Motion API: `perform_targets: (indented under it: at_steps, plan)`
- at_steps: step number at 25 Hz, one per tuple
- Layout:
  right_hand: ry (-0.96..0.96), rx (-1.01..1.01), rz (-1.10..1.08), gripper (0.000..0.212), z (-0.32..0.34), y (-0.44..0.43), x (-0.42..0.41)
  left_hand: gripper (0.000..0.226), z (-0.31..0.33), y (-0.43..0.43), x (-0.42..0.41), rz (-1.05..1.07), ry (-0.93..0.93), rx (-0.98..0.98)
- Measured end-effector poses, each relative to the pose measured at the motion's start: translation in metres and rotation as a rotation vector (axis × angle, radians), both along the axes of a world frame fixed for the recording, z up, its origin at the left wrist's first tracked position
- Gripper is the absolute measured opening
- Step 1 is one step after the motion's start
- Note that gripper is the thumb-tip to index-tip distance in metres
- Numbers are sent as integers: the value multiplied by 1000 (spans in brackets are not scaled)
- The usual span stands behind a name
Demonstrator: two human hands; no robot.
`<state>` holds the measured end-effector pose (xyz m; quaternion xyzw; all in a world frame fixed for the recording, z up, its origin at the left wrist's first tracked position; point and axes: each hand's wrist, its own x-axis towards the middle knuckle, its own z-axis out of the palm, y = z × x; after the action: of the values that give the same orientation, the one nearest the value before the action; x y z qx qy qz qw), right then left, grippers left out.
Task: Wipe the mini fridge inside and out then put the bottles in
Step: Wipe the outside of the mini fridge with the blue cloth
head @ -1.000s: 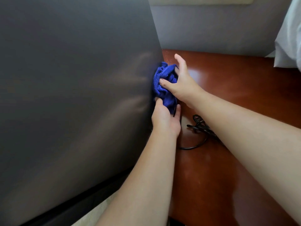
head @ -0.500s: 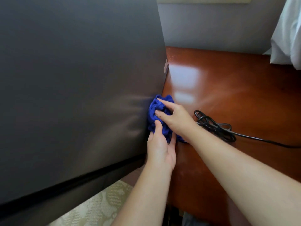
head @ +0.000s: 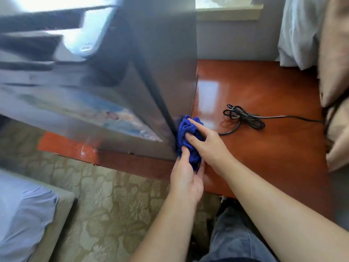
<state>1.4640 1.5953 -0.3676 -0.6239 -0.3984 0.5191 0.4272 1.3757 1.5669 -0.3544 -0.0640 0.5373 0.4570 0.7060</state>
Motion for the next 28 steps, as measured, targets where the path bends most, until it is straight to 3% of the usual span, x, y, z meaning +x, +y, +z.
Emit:
perform_targets:
  at_steps: [9,13,17,28]
  plan:
    - [-110,449,-87,51,183,-22,-18,29,159,-20,-25,-82,-235,388]
    - [-112,565,-80,50,218,-9,-13,32,192,-8,-11,-95,-266,514]
    - [-129,512,-25,50,185,17,8,37,166,14,14,-58,-238,464]
    - [67,81,87,52,-26,133,71,31,1,127,91,56,54,-36]
